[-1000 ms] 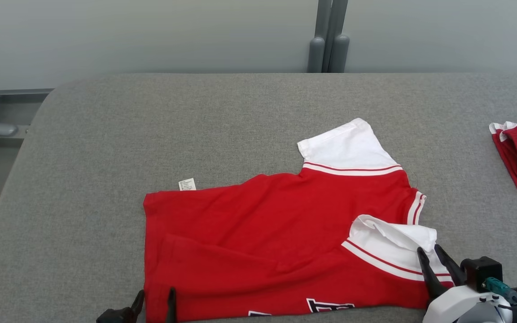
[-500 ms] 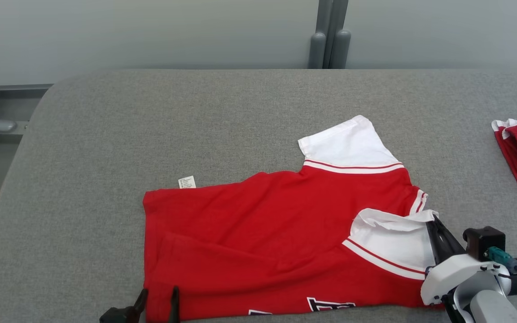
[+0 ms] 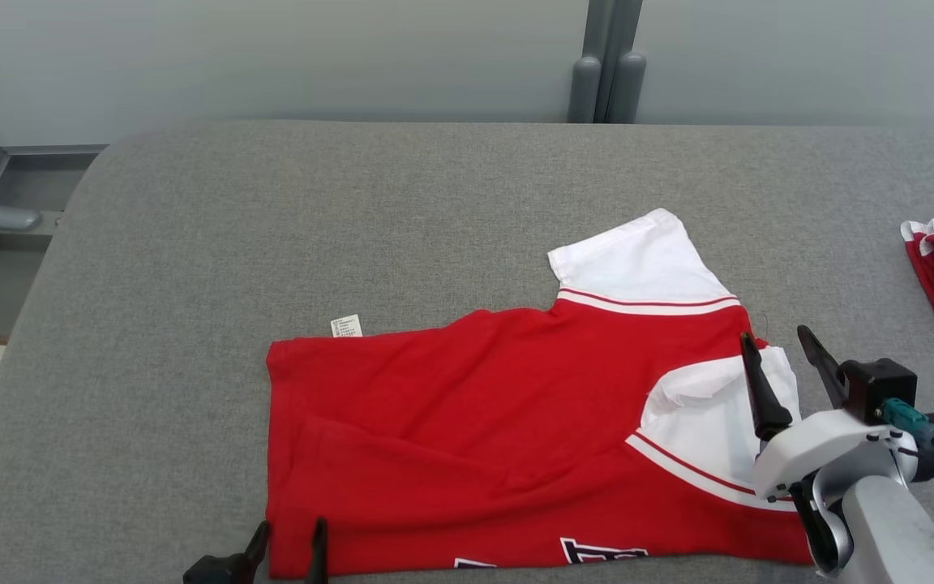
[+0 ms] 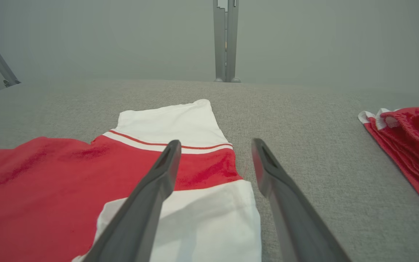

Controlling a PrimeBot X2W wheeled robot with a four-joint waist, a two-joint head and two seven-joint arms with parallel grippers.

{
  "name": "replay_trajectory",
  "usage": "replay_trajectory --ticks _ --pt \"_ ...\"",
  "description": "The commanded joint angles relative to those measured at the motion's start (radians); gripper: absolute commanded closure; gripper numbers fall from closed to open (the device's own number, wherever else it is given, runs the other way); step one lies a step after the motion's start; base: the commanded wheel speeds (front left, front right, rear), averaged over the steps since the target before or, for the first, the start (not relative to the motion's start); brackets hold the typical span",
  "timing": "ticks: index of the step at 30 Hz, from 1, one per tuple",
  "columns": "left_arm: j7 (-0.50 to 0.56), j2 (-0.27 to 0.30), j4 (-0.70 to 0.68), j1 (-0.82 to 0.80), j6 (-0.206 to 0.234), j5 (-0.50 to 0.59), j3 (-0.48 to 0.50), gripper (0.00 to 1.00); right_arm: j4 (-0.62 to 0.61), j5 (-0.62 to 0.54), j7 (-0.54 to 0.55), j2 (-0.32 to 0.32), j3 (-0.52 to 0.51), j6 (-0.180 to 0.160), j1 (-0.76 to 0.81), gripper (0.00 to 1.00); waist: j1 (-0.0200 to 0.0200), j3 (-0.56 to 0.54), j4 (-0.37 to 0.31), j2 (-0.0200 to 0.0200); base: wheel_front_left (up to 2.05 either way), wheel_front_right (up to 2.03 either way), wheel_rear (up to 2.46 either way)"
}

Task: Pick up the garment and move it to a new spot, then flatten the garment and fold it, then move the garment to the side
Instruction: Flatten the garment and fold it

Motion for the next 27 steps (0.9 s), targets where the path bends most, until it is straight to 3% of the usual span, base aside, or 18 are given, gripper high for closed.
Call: replay_trajectory --ticks 1,7,12,19,27 --pt "0.0 0.005 -0.011 -0.004 0.006 0.004 0.002 0.0 -0.013 0.008 0.0 0.003 0.001 -0.001 0.034 0.0 0.0 -0.003 -0.003 0.0 0.0 0.0 0.0" --pt "0.0 0.005 -0.075 -0.009 0.028 0.017 0.031 0.0 -0.053 0.026 0.0 -0.005 0.008 -0.001 0.07 0.0 0.0 -0.005 -0.022 0.0 0.0 0.0 0.0" --pt "0.0 0.005 -0.101 -0.071 0.022 0.043 0.053 0.0 -0.065 0.02 0.0 -0.026 0.014 -0.001 0.029 0.0 0.0 0.021 -0.029 0.0 0.0 0.0 0.0" --pt "0.0 0.017 -0.012 -0.265 -0.001 0.107 0.092 0.0 -0.064 0.016 0.0 -0.041 0.05 -0.001 -0.07 0.0 0.0 0.092 -0.035 0.0 0.0 0.0 0.0" --pt "0.0 0.037 0.198 -0.436 -0.019 0.119 0.119 0.0 -0.071 0.032 0.0 -0.036 0.095 -0.001 -0.118 0.0 0.0 0.138 -0.069 0.0 0.0 0.0 0.0"
